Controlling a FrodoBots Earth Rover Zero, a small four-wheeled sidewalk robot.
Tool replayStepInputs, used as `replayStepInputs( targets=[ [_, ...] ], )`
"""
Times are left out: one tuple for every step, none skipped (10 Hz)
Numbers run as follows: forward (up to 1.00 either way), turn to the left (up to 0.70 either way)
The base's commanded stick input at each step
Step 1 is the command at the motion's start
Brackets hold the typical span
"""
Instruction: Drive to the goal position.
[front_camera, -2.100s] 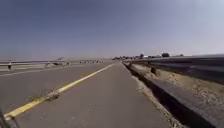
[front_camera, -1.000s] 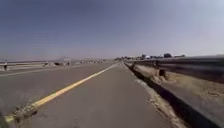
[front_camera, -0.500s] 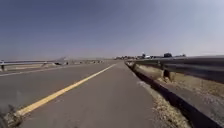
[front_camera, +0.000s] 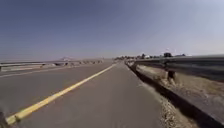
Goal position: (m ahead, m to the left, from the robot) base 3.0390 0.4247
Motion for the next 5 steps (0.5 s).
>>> replayStepInputs(
  targets=[
    [0.50, 0.00],
    [0.50, 0.00],
    [0.50, 0.00],
    [0.50, 0.00],
    [0.50, 0.00]
  ],
)
